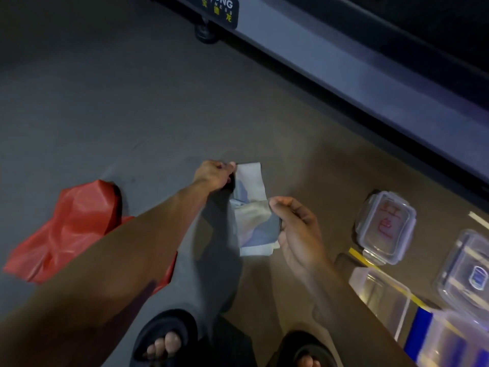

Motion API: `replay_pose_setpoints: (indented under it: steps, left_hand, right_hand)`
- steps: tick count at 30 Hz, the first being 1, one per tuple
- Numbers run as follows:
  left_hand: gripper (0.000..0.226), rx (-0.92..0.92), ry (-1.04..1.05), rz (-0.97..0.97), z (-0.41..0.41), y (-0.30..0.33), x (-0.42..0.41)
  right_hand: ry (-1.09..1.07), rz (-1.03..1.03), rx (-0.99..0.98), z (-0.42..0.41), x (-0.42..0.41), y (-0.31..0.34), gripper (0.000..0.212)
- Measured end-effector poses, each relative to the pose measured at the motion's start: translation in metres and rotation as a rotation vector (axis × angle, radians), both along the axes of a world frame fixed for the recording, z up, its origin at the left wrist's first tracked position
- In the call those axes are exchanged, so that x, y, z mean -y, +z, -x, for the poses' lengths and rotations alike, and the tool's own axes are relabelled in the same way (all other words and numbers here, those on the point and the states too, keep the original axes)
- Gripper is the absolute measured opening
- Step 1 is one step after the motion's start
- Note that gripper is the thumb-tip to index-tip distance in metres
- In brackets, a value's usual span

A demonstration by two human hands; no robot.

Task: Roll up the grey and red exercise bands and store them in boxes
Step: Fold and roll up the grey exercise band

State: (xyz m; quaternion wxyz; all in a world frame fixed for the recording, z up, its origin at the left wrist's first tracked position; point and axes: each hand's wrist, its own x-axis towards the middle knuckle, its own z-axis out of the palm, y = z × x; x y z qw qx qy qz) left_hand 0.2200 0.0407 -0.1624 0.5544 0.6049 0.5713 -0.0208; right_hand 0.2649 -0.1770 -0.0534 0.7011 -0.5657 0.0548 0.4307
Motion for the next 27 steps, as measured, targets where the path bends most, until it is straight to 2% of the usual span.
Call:
replay_pose_setpoints:
  steps: [5, 8, 11, 14, 20, 24, 26, 27]
  left_hand:
    - [0.04, -0.04, 0.096, -0.01, -0.014, 0.002, -0.005]
    - [0.034, -0.012, 0.209, 0.098, -0.019, 0.003, -0.003]
    - [0.027, 0.036, 0.359, 0.164, -0.023, -0.001, 0.0]
    - [0.021, 0.067, 0.405, 0.086, -0.028, 0.001, -0.002]
    - [0.028, 0.055, 0.185, -0.223, -0.039, 0.013, -0.02]
    - [0.028, -0.056, -0.038, -0.22, -0.037, 0.019, -0.038]
    - [0.02, -0.102, -0.112, -0.25, -0.026, 0.021, -0.036]
    - [0.015, -0.069, -0.12, -0.288, -0.019, 0.024, -0.032]
  right_hand:
    - [0.003, -0.011, -0.031, -0.005, -0.009, -0.001, 0.005]
    - [0.025, -0.004, -0.039, -0.006, -0.012, -0.001, 0.007]
    - [0.018, -0.028, -0.076, -0.006, -0.014, 0.001, 0.018]
    - [0.003, -0.047, -0.105, -0.006, -0.014, 0.006, 0.024]
    - [0.017, -0.104, -0.111, -0.006, -0.015, 0.026, 0.015]
    - [0.09, -0.132, -0.048, -0.004, -0.014, 0.041, 0.009]
    - [0.141, -0.118, 0.01, 0.0, -0.012, 0.046, 0.009]
    - [0.169, -0.112, 0.044, 0.003, -0.01, 0.047, 0.009]
